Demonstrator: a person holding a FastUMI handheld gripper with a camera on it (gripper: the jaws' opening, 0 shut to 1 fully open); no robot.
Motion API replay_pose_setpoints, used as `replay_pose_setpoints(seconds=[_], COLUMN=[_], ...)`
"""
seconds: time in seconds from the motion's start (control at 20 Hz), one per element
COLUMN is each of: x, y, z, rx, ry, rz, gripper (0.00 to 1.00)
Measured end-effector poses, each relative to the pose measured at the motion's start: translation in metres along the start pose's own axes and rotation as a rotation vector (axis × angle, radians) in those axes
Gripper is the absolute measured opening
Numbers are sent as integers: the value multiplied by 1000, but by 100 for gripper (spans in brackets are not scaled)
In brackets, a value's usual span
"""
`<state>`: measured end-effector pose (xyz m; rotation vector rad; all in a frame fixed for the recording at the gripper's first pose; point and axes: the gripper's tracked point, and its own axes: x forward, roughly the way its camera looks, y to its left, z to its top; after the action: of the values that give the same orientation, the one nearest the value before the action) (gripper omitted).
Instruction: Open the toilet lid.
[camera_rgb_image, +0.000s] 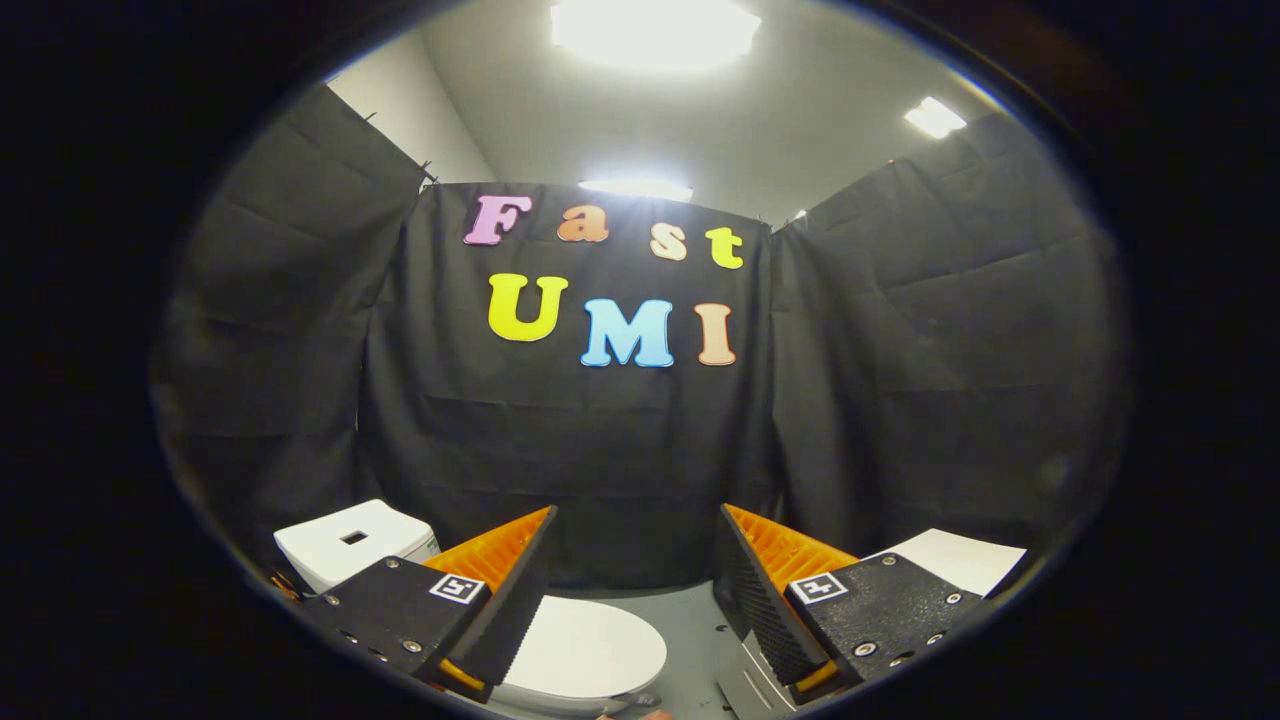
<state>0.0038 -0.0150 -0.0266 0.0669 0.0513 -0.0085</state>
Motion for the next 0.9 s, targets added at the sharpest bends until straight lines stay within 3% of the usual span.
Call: replay_pose_setpoints(seconds=[0.4,0.55,0.9], x=[-9,2,30], y=[4,-3,21], z=[11,-18,-119], rx=[44,53,293], ry=[-25,20,207], rz=[-9,-28,60], gripper=[95,95,94])
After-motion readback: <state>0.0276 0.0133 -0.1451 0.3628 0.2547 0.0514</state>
